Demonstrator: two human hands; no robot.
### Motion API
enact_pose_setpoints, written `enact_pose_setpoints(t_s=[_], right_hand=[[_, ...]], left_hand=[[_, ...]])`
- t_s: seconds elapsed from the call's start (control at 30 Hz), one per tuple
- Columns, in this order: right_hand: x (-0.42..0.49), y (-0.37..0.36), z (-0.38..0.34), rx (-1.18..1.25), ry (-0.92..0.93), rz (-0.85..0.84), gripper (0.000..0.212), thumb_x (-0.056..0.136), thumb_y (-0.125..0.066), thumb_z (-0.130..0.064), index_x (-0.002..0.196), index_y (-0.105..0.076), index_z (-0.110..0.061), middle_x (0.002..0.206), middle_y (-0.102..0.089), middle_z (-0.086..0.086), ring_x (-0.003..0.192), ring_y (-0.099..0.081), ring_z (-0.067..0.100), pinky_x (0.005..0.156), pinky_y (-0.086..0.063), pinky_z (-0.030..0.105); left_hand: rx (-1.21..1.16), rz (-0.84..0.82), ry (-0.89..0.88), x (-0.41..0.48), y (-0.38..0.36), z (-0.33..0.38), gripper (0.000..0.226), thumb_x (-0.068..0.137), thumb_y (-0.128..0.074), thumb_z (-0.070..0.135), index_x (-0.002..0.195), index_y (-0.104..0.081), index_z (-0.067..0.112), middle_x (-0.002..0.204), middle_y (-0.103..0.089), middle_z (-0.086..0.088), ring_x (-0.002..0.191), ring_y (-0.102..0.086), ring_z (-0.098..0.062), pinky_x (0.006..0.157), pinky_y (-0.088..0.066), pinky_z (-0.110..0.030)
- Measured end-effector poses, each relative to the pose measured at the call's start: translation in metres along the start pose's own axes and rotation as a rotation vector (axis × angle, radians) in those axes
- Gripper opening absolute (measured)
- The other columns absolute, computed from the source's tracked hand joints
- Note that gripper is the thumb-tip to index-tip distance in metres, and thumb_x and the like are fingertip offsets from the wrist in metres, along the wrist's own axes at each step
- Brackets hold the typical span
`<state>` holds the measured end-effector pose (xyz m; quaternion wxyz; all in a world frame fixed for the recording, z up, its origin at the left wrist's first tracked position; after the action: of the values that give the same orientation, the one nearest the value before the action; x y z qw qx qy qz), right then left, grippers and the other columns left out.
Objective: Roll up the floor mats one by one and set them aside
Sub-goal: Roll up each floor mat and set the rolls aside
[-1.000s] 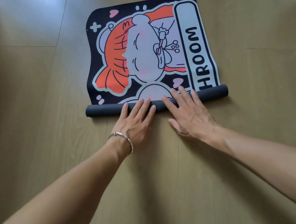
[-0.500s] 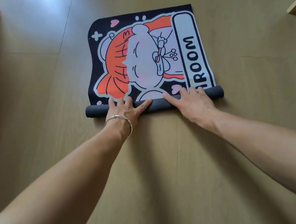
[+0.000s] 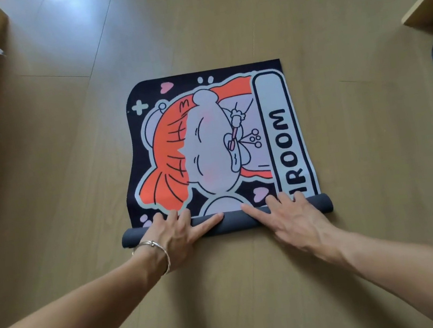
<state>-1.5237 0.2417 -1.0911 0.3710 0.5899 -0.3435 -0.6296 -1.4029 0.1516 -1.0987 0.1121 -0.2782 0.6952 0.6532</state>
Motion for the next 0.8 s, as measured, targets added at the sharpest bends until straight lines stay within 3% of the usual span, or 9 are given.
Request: enact_pose_setpoints(t_s=[0.23, 0.5, 0.63, 0.7, 0.8], right_hand=[[-0.010, -0.012, -0.010, 0.008, -0.007, 0.014, 0.078, 0.093, -0.040, -0.018, 0.142, 0.019, -0.030, 0.099, -0.043, 0.010, 0.075, -0.032, 0.024, 0.065, -0.029, 0.040], [-0.011, -0.011, -0.011, 0.041, -0.012, -0.038, 0.074, 0.098, -0.034, -0.036, 0.142, 0.026, -0.034, 0.111, -0.039, 0.010, 0.085, -0.039, 0.024, 0.069, -0.032, 0.039], [-0.009, -0.012, -0.010, 0.043, -0.044, -0.057, 0.072, 0.096, -0.033, -0.034, 0.146, 0.019, -0.033, 0.111, -0.039, 0.010, 0.083, -0.034, 0.023, 0.071, -0.032, 0.038], [-0.008, -0.012, -0.010, 0.040, -0.054, -0.071, 0.072, 0.095, -0.033, -0.033, 0.147, 0.016, -0.033, 0.111, -0.039, 0.010, 0.082, -0.032, 0.023, 0.071, -0.031, 0.038], [-0.008, -0.014, -0.009, 0.044, -0.076, -0.086, 0.072, 0.094, -0.035, -0.034, 0.149, 0.013, -0.034, 0.116, -0.040, 0.011, 0.083, -0.029, 0.023, 0.072, -0.031, 0.038]], left_hand=[[-0.063, -0.010, 0.052, -0.017, -0.005, 0.006, 0.071, 0.094, -0.028, 0.031, 0.134, 0.029, 0.044, 0.109, -0.041, -0.011, 0.080, -0.033, -0.024, 0.064, -0.027, -0.038], [-0.106, 0.009, 0.080, -0.019, -0.008, 0.006, 0.067, 0.094, -0.027, 0.041, 0.135, 0.026, 0.046, 0.113, -0.041, -0.011, 0.090, -0.044, -0.027, 0.063, -0.029, -0.038], [-0.124, 0.164, 0.101, -0.021, -0.001, 0.012, 0.071, 0.085, -0.038, 0.053, 0.143, -0.009, 0.025, 0.109, -0.051, -0.012, 0.093, -0.045, -0.028, 0.065, -0.040, -0.043], [-0.130, 0.252, 0.024, -0.021, 0.007, 0.033, 0.068, 0.083, -0.043, 0.044, 0.140, -0.022, 0.013, 0.120, -0.048, -0.014, 0.107, -0.042, -0.030, 0.076, -0.045, -0.053], [-0.151, 0.320, -0.069, -0.024, 0.015, 0.062, 0.061, 0.080, -0.032, 0.033, 0.139, -0.032, 0.016, 0.136, -0.042, -0.012, 0.123, -0.036, -0.031, 0.085, -0.043, -0.064]])
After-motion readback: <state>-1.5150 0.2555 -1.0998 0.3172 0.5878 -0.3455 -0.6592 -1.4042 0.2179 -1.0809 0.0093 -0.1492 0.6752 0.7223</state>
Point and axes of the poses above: each hand's wrist, its own x-axis towards the middle knuckle, its own y-axis out of the back of the hand, z = x × y, the point moved 10 cm from there along x, towards the middle knuckle
